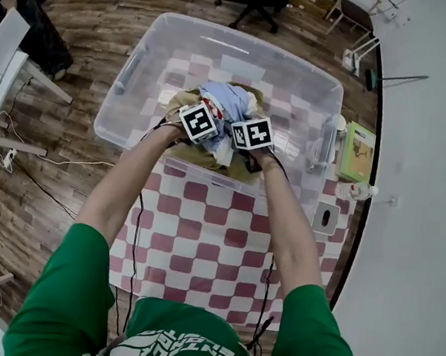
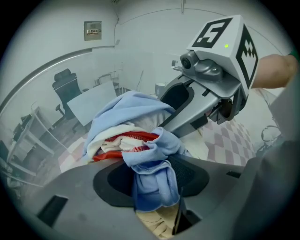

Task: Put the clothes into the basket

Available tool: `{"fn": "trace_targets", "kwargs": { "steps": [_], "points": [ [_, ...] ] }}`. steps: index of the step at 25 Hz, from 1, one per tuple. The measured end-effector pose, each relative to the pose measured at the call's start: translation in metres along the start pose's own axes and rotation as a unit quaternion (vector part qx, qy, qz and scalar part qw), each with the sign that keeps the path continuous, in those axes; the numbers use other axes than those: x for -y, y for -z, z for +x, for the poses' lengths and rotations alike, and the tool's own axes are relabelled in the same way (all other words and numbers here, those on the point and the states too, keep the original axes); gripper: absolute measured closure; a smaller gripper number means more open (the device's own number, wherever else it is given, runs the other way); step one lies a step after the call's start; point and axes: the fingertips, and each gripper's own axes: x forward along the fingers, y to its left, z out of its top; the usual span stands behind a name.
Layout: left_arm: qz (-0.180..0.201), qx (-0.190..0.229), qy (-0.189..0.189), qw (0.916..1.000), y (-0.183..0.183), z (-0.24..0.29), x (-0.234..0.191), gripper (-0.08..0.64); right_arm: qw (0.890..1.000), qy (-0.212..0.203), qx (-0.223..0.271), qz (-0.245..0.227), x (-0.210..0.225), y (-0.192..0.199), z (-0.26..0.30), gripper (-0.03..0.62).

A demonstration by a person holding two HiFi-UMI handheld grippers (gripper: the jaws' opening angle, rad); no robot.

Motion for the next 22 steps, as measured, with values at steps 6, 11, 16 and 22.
{"fn": "trace_targets", "kwargs": {
  "steps": [6, 11, 16, 22],
  "points": [
    [-0.007, -0.006, -0.031, 0.9995, 0.007, -0.017, -0.015, 0.291, 1.000, 0.012, -0.002, 0.008, 0.008, -0.001, -0.016, 0.347],
    [0.005, -0.018, -0.049, 0.9986, 0.010, -0.039, -0.020, 0.288, 1.000, 0.026, 0.011, 0.000, 0.017, -0.004, -0.045, 0.339],
    [0.008, -0.021, -0.050, 0.9985, 0.001, -0.069, -0.026, 0.287, 0.998, 0.046, 0.044, -0.001, 0.031, -0.021, -0.085, 0.339],
    [-0.003, 0.021, -0.090, 0.9958, -0.026, -0.117, -0.029, 0.288, 0.993, 0.070, 0.099, -0.009, 0.031, -0.050, -0.137, 0.341]
  ]
}}
